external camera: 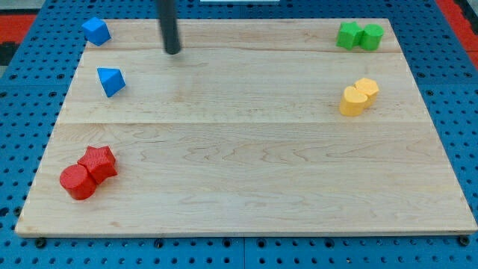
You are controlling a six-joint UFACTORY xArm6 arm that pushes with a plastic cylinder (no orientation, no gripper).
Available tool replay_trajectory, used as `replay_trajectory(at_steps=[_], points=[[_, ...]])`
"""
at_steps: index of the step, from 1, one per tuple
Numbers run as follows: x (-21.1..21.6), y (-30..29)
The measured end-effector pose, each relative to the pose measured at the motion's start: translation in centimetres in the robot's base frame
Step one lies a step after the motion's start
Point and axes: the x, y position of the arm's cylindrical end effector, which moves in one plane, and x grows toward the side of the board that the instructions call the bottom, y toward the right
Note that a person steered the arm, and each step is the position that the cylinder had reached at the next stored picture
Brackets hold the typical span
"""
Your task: Slide the blue cube towards the triangle
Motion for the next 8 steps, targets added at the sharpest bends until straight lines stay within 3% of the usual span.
replay_trajectory(at_steps=[2,4,7,8], points=[[0.6,-14.8],[-0.2,-14.9],[-9.6,-14.9],[-9.5,-13.4]])
